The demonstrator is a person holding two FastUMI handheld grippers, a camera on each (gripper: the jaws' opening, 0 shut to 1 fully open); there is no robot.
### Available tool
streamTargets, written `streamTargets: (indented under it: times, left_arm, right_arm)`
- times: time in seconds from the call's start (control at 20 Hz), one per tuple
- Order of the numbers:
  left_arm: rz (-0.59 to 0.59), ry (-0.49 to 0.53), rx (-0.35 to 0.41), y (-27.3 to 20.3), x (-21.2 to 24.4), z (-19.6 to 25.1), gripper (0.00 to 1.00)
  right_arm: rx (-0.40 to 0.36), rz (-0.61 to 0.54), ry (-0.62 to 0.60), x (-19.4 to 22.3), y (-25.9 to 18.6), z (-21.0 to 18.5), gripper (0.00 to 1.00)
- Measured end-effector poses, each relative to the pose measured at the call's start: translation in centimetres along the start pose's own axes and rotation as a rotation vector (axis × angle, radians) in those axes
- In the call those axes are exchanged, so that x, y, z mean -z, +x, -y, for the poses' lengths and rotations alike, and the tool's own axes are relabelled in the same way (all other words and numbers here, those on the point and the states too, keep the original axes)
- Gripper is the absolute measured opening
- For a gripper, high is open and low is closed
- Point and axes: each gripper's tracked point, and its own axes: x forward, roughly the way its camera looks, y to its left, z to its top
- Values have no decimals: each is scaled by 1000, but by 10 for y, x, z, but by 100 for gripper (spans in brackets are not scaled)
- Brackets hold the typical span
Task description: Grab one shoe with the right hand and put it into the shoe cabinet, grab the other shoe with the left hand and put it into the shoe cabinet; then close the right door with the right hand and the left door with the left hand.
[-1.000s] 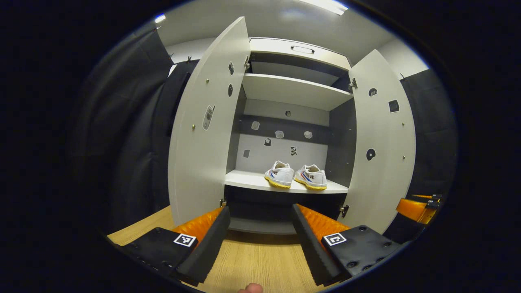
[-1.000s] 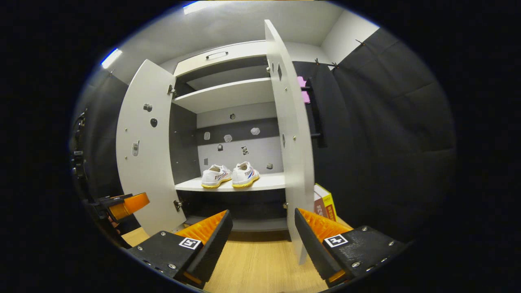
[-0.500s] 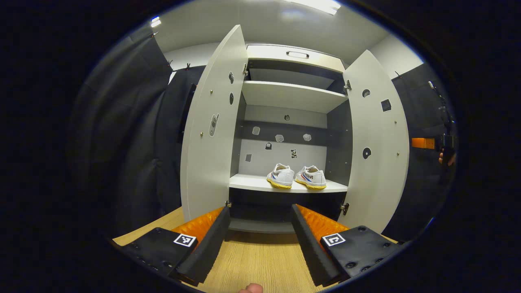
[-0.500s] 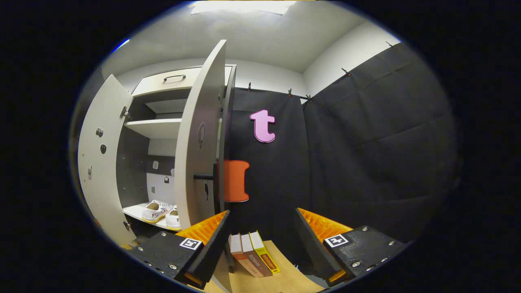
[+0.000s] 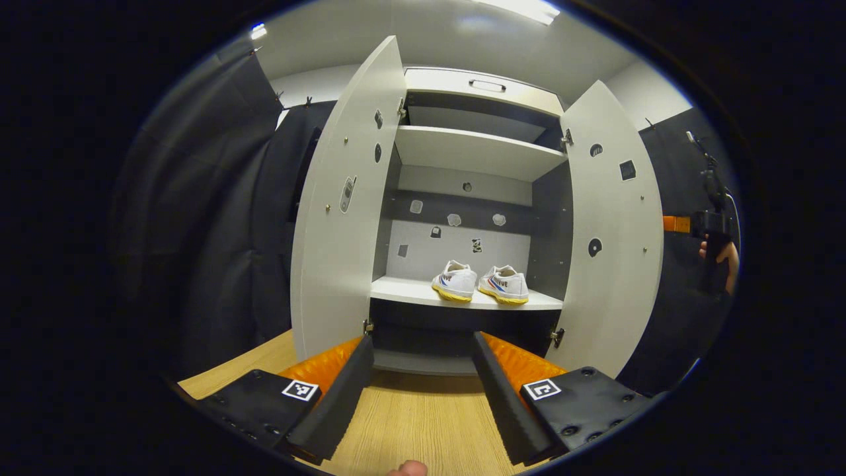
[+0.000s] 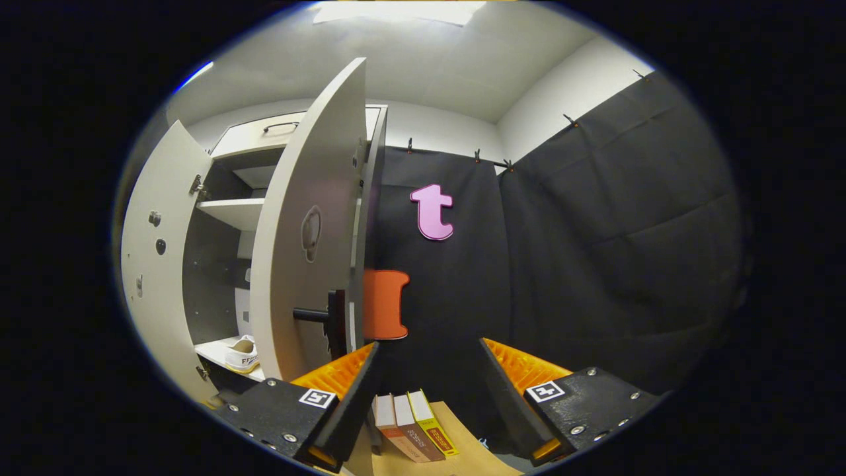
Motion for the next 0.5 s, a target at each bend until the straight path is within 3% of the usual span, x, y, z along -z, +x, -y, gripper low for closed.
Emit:
streamTargets:
  times: [0.05,0.1,0.5]
  left_arm:
    - [-2,0,0,1,2,-1,97]
    - [-7,-2,1,1,3,0,96]
    - [-7,6,-11,-2,2,-13,99]
  right_arm:
    - [-8,-2,-3,-1,-1,-5,98]
    - [-22,-5,1,-1,-2,-12,89]
    - [-210,-38,56,6,-8,-103,88]
